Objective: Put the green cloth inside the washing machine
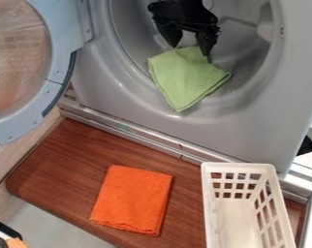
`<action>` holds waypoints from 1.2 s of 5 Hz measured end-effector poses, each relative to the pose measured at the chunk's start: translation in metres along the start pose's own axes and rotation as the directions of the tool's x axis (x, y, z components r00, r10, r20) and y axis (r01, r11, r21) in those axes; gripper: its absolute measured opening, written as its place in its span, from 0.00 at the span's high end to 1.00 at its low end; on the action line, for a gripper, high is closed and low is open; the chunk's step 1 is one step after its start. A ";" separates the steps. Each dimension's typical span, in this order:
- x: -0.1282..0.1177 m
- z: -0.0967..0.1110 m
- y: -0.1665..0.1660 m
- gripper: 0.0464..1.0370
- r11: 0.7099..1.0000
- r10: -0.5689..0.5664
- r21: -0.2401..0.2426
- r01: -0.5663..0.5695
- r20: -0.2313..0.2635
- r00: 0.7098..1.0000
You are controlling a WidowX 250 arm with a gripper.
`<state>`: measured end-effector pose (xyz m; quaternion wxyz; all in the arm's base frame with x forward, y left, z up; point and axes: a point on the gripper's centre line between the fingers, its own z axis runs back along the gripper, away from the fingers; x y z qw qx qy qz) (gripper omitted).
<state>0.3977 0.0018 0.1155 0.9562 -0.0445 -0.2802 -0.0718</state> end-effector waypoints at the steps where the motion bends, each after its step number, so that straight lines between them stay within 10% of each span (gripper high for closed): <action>1: -0.008 -0.001 -0.001 0.04 1.000 -0.015 0.017 0.015 -0.029 0.999; 2: -0.028 0.001 -0.004 0.04 0.999 -0.029 0.015 0.032 -0.158 0.987; 4: -0.098 0.009 -0.036 0.04 0.999 0.010 0.049 0.016 -0.493 0.870; 6: -0.141 0.022 -0.054 0.04 0.994 0.059 0.106 -0.011 -0.456 0.888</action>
